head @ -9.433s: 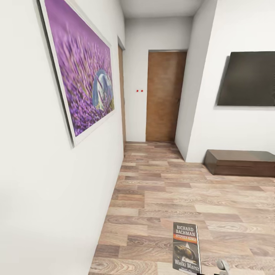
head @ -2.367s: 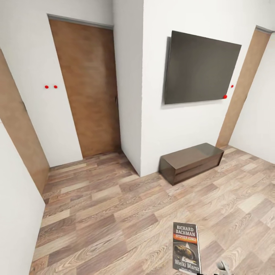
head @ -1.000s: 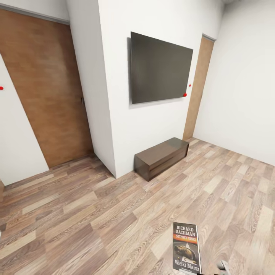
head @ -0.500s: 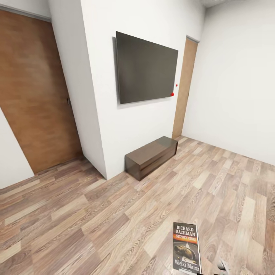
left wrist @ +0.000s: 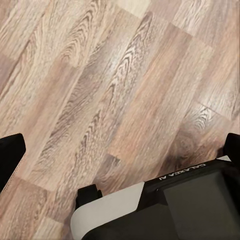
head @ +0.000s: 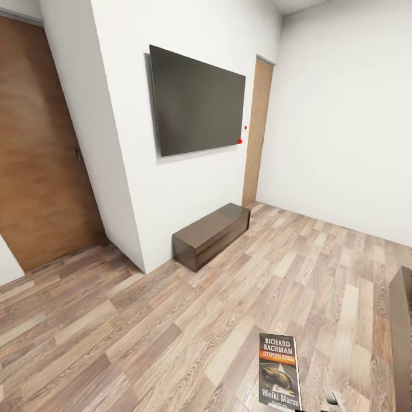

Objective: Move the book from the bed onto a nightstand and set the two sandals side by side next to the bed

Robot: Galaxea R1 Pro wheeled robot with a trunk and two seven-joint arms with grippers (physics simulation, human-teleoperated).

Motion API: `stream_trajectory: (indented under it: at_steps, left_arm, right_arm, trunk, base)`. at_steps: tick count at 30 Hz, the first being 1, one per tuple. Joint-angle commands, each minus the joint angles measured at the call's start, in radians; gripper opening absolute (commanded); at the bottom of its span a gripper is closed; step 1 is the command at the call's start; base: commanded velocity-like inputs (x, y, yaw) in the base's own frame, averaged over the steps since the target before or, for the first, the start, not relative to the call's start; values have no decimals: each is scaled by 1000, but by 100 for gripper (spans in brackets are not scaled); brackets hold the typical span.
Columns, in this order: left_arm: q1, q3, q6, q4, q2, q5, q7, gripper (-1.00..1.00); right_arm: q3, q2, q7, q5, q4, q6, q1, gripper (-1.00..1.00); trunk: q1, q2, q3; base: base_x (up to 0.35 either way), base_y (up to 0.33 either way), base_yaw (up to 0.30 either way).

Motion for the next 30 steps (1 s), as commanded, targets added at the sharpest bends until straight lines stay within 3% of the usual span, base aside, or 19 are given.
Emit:
stream_trajectory:
  at_steps: [1,15,30]
  left_arm:
    - [-1,9,-3,0,0,-9,-3,100]
    - [-1,9,-3,0,0,-9,-3,100]
    - [0,9,-3,0,0,-8,-3,100]
  right_arm:
    - [5,0,2,-11,0,11,-1,-100]
    - [5,0,2,-11,0,11,-1,-100]
    - [5,0,2,-11,0,11,-1,-100]
  trunk:
    - [1,-1,-1]
    - [1,-1,-1]
    - [1,-1,-1]
  base:
    - [263,0,-200]
    - [65,0,-200]
    - [195,64,-200]
